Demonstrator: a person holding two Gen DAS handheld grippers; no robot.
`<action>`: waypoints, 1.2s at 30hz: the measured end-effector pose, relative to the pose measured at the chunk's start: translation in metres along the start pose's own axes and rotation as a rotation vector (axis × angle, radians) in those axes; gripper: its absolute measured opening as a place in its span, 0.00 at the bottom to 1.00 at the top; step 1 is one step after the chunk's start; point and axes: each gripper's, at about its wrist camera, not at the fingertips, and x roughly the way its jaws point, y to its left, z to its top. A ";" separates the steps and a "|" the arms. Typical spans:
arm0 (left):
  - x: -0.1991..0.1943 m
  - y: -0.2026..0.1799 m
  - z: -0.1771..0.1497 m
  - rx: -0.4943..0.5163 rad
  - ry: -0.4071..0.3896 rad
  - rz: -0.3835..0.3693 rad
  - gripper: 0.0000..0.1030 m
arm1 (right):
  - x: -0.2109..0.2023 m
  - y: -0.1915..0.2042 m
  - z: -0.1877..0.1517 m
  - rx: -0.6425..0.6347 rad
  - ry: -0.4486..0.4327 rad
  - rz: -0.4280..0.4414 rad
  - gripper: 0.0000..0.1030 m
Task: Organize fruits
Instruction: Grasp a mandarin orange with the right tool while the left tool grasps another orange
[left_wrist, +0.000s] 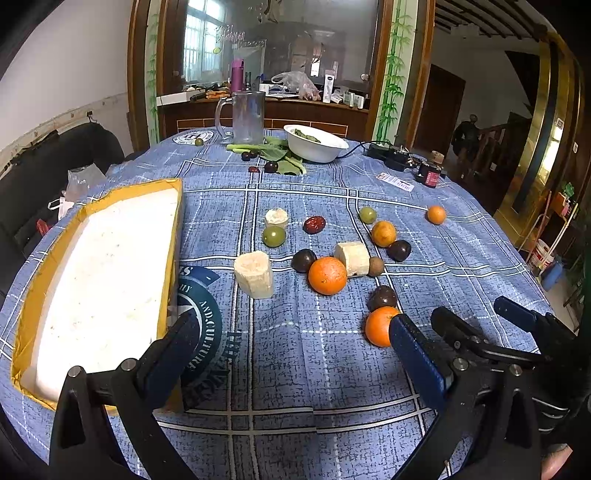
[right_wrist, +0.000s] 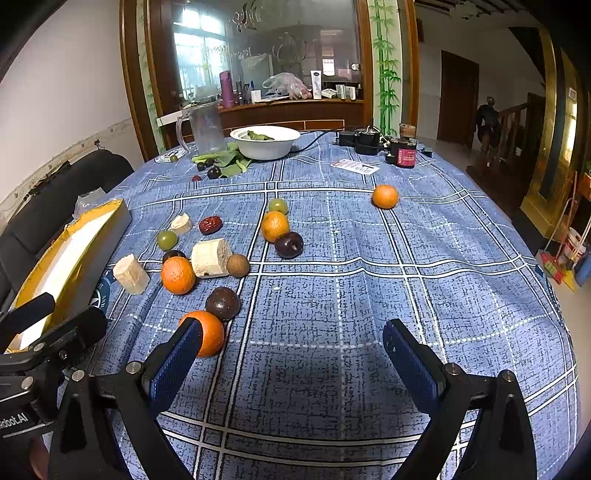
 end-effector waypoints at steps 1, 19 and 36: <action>0.000 0.002 0.001 -0.003 0.001 -0.002 0.99 | 0.000 0.001 0.000 -0.004 0.001 0.003 0.97; 0.025 0.041 0.039 -0.080 0.088 -0.120 0.76 | 0.031 0.031 0.014 -0.121 0.146 0.186 0.74; 0.100 -0.016 0.035 0.097 0.262 -0.187 0.45 | 0.055 0.048 0.007 -0.129 0.222 0.283 0.56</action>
